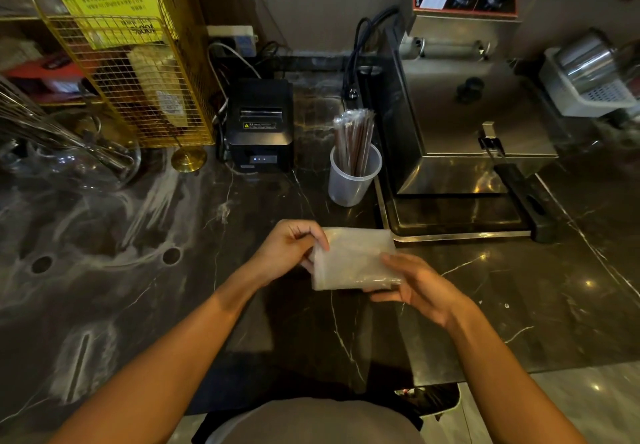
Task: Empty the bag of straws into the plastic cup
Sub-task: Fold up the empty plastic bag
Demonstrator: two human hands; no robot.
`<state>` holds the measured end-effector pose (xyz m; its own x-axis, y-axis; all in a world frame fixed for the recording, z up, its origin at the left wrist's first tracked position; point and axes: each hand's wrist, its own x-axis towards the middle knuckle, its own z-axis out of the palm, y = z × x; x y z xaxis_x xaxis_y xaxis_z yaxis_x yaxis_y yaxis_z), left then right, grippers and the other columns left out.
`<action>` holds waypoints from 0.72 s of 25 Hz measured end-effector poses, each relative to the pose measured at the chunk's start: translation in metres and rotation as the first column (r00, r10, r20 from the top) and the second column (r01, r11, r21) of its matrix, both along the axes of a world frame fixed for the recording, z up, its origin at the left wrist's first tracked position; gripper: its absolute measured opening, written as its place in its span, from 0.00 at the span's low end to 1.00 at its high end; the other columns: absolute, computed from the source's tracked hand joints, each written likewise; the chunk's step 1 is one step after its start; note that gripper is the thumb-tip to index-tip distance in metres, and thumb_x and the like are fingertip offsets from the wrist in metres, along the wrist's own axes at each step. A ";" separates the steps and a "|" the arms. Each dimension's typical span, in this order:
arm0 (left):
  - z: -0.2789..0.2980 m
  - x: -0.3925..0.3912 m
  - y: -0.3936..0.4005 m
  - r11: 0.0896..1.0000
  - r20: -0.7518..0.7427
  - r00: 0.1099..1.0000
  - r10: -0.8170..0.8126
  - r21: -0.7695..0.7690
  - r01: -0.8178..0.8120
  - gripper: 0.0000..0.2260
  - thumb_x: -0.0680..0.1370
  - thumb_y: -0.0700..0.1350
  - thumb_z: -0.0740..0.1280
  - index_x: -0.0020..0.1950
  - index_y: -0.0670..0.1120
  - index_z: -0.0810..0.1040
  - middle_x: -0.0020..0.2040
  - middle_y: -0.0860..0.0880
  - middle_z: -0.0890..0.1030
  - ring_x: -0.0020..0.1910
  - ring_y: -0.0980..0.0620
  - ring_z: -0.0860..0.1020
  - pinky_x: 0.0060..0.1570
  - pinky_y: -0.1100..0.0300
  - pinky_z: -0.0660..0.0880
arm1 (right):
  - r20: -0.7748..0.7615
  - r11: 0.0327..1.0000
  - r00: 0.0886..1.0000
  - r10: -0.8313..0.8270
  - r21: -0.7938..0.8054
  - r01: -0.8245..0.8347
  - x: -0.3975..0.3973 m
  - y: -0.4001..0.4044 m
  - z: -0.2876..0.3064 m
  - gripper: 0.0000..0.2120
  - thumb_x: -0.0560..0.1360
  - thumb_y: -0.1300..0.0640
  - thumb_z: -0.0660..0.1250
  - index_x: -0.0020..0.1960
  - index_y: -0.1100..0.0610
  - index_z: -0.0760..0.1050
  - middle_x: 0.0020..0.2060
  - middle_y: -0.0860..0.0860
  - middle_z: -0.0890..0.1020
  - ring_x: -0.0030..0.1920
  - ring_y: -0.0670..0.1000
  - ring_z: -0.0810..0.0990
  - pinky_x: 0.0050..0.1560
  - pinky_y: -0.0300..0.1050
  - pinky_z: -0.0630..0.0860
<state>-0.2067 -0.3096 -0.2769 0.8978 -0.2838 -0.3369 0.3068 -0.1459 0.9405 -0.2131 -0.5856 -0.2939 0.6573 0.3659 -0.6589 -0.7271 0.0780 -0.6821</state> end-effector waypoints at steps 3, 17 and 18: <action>-0.005 -0.003 -0.001 0.991 -0.029 0.997 0.077 -0.108 -0.080 0.14 0.85 0.39 0.60 0.65 0.52 0.78 0.62 0.40 0.80 0.51 0.46 0.86 0.43 0.53 0.86 | 0.086 0.999 0.996 -0.014 -0.049 0.018 -0.002 0.005 0.001 0.18 0.78 0.56 0.72 0.66 0.58 0.80 0.60 0.61 0.85 0.52 0.59 0.87 0.50 0.50 0.86; -0.013 -0.007 -0.027 0.971 -0.243 0.964 0.105 -0.184 -0.152 0.17 0.78 0.40 0.72 0.67 0.46 0.80 0.61 0.47 0.85 0.59 0.51 0.85 0.56 0.52 0.84 | 0.381 0.949 0.924 -0.043 -0.274 0.157 -0.005 0.006 0.016 0.10 0.79 0.55 0.71 0.58 0.57 0.83 0.49 0.54 0.89 0.44 0.53 0.88 0.38 0.43 0.83; -0.011 -0.004 -0.030 0.972 -0.222 0.969 0.111 -0.177 -0.152 0.17 0.78 0.40 0.72 0.67 0.47 0.80 0.62 0.47 0.85 0.58 0.52 0.85 0.55 0.53 0.84 | 0.384 0.948 0.921 -0.066 -0.264 0.178 -0.006 0.004 0.018 0.10 0.79 0.55 0.71 0.58 0.58 0.83 0.48 0.54 0.89 0.42 0.52 0.88 0.37 0.42 0.82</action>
<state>-0.2106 -0.3395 -0.2879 0.8467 -0.2460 -0.4718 0.5038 0.0853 0.8596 -0.2195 -0.5815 -0.2755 0.8989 0.0988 -0.4270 -0.4192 -0.0906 -0.9034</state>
